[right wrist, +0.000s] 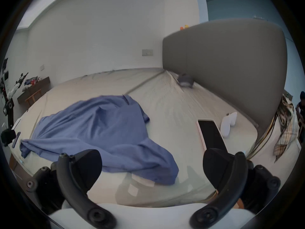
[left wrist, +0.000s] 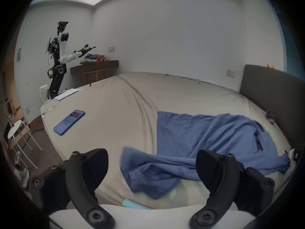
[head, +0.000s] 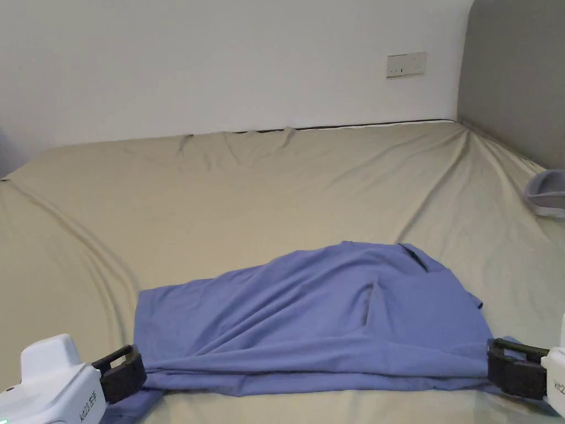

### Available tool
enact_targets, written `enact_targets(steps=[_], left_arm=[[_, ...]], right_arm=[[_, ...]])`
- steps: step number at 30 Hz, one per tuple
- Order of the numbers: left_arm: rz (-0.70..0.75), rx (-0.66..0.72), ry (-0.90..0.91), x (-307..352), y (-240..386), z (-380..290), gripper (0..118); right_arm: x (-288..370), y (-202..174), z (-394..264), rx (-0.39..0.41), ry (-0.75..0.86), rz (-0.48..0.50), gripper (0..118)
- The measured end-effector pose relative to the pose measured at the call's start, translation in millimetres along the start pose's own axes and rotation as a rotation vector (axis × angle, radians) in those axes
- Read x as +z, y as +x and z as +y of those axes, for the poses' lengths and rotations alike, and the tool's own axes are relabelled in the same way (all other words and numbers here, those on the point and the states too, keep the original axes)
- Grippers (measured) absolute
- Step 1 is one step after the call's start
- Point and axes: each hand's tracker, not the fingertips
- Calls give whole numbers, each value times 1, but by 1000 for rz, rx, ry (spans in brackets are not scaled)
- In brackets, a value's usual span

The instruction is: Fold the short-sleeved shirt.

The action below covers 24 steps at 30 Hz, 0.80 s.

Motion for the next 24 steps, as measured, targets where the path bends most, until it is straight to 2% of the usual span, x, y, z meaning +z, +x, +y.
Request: enact_targets(steps=[1,2,6,7,8,9,10,11,12,13,14,15,21,24], left_arm=[[-16,22,59,12,6,3,106],[-29,12,98,20,9,8,106],[-88,-65,186,51,21,30,105],[-85,-85,235,61,23,32,98],[-74,-92,293,68,25,33,81],[-53,-94,325,74,26,34,50],[-8,-85,333,76,26,35,0],[40,-69,310,75,25,36,0],[-3,-54,307,76,23,38,0],[-77,-36,284,81,20,38,0],[-105,-4,283,80,19,37,0],[-107,9,269,78,18,36,0],[-37,-74,197,68,28,23,0],[-43,-65,165,51,34,22,0]], right_arm=[[6,-3,6,5,59,6,113],[8,-6,14,-9,52,33,113],[23,-25,41,12,174,108,111],[29,-30,47,27,225,147,101],[32,-37,50,41,261,179,82],[35,-42,54,54,284,199,49],[36,-48,57,52,292,221,0],[38,-53,58,66,306,212,0],[39,-56,59,77,383,213,0],[39,-58,59,79,362,266,0],[37,-60,59,50,335,301,0],[36,-61,59,62,345,315,0],[30,-77,51,48,295,338,0],[22,-79,47,30,257,347,0]])
